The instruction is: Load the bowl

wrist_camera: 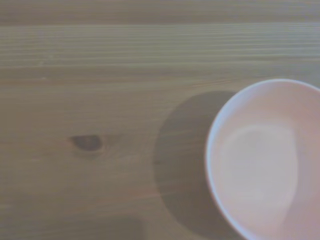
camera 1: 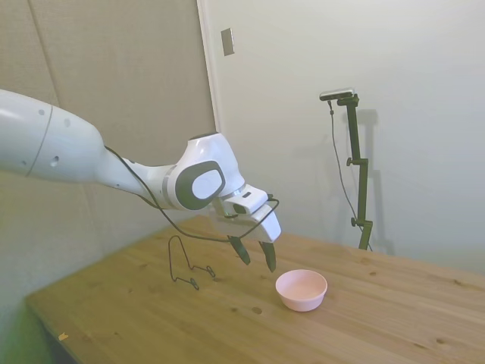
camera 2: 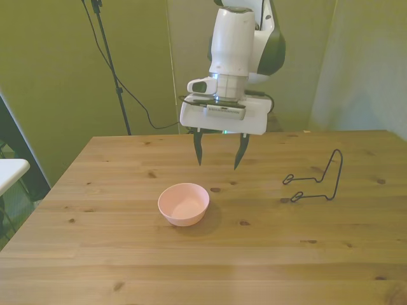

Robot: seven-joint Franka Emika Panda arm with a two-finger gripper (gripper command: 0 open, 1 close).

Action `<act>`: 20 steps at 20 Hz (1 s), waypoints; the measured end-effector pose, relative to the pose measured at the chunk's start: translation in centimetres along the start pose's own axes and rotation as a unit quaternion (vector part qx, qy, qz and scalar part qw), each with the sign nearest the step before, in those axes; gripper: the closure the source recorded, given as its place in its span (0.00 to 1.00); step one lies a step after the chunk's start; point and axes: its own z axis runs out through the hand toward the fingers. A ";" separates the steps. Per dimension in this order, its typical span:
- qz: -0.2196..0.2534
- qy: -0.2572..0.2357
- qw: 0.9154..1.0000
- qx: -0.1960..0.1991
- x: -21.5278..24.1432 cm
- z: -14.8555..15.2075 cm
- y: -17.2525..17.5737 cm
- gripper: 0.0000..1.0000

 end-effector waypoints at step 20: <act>0.008 0.008 1.000 -0.012 1.8 8.6 -2.5 1.00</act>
